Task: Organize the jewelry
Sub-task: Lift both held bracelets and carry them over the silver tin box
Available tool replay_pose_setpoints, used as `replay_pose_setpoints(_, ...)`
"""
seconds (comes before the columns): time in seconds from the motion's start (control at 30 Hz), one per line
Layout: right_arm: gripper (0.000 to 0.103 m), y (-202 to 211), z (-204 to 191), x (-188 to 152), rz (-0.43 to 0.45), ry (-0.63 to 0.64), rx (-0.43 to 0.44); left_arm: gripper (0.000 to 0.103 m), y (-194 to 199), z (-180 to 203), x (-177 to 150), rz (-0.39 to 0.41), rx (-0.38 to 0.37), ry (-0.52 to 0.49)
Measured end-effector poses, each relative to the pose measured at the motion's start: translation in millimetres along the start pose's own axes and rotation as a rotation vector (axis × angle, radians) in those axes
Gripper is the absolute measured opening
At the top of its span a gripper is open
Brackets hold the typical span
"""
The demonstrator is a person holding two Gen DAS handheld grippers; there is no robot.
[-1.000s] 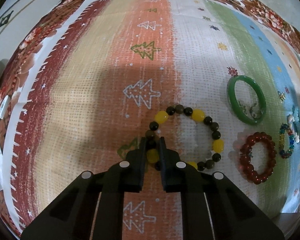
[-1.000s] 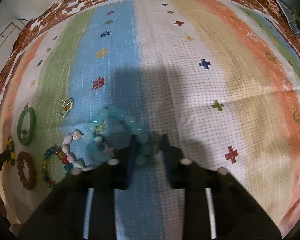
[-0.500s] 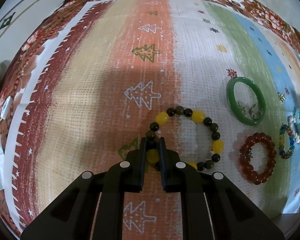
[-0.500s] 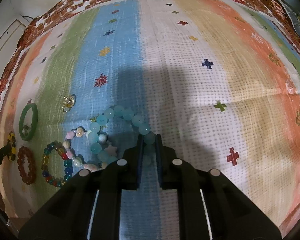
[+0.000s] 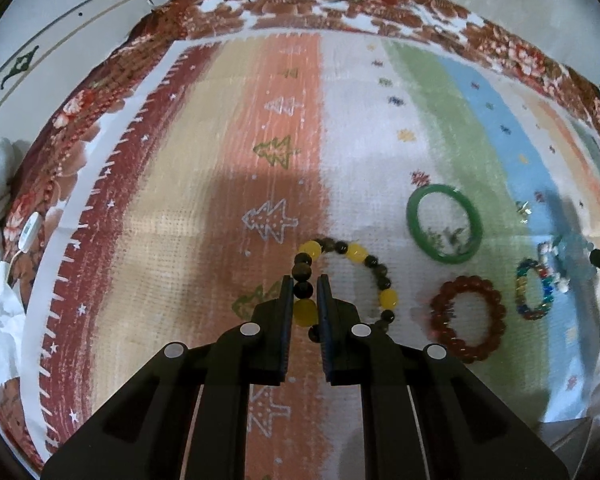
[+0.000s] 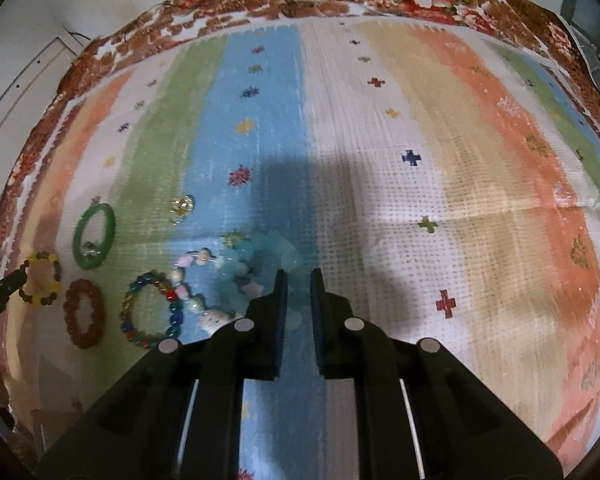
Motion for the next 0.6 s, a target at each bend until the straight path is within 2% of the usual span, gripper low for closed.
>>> replay_pose_setpoints(0.13,0.013,15,-13,0,0.027,0.058,-0.022,0.011,14,0,4,0.029,-0.010,0.013)
replay_pose_setpoints(0.37,0.013,33,-40,-8,0.037,0.086,0.028,0.011,39,5,3,0.080,-0.021,0.002)
replay_pose_setpoints(0.6,0.013,54,-61,-11,0.073,0.136,0.028,0.011,70,1,5,0.149,-0.025,0.037)
Point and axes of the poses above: each gripper's, at about its wrist camera, not at the fingertips, and y roughly against the way its jaws point, z to its right, x to its top, the point moved 9 cm from there along -y, roughly the way its jaws point, and after that the axes turned 15 degrees about x, right-handed, at the moved point
